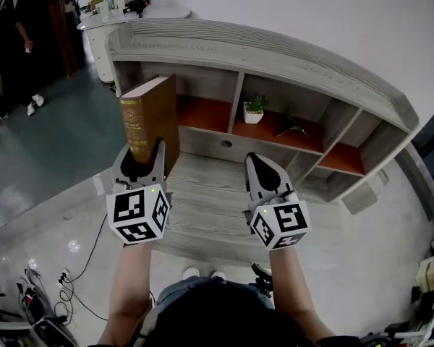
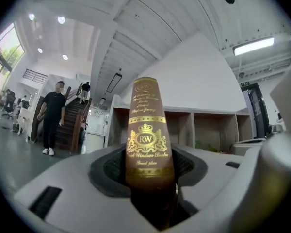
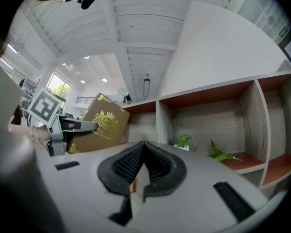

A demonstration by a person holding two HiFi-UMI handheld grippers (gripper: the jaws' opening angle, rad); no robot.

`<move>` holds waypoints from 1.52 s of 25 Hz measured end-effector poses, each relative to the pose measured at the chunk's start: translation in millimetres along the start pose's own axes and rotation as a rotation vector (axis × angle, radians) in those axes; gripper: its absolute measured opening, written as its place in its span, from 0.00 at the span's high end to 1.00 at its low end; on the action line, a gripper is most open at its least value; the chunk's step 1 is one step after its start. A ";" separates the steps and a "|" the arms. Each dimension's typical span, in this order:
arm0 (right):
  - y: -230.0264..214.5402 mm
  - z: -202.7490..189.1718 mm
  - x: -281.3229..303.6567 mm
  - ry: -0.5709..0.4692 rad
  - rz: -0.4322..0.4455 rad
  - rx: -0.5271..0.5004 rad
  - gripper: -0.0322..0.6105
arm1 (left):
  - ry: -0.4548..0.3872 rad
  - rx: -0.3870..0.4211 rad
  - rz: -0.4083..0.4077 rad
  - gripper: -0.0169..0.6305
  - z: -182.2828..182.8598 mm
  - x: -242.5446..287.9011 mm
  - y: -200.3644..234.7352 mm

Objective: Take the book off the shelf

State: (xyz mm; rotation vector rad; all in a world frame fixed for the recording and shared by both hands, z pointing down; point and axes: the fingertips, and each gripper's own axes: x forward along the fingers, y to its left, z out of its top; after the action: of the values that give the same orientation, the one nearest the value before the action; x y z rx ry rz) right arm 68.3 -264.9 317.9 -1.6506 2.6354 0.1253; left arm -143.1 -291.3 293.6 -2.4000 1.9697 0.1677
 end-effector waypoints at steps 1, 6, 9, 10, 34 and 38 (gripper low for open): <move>0.4 0.6 -0.1 -0.001 0.002 -0.001 0.94 | -0.008 0.002 -0.001 0.63 -1.4 -1.5 0.4; -0.1 3.9 -1.2 -0.006 0.007 -0.019 0.94 | -0.034 0.109 -0.003 0.63 -3.2 -12.5 -1.8; -3.5 7.2 -3.0 -0.009 -0.006 -0.051 0.94 | -0.065 0.163 -0.008 0.63 0.2 -20.2 -3.9; -4.4 8.7 -3.6 -0.011 -0.014 -0.069 0.94 | -0.075 0.167 -0.015 0.63 1.1 -21.7 -4.2; -7.8 25.5 -12.6 -0.066 -0.041 -0.185 0.94 | -0.159 0.216 -0.046 0.63 17.2 -27.6 -8.5; -6.3 27.0 -11.7 -0.069 -0.039 -0.189 0.94 | -0.165 0.220 -0.050 0.63 19.5 -27.4 -8.5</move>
State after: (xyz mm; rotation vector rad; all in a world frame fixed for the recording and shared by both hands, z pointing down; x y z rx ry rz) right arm 78.7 -254.9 291.4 -1.7154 2.6087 0.4357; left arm -141.2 -261.0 276.7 -2.2181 1.7557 0.1351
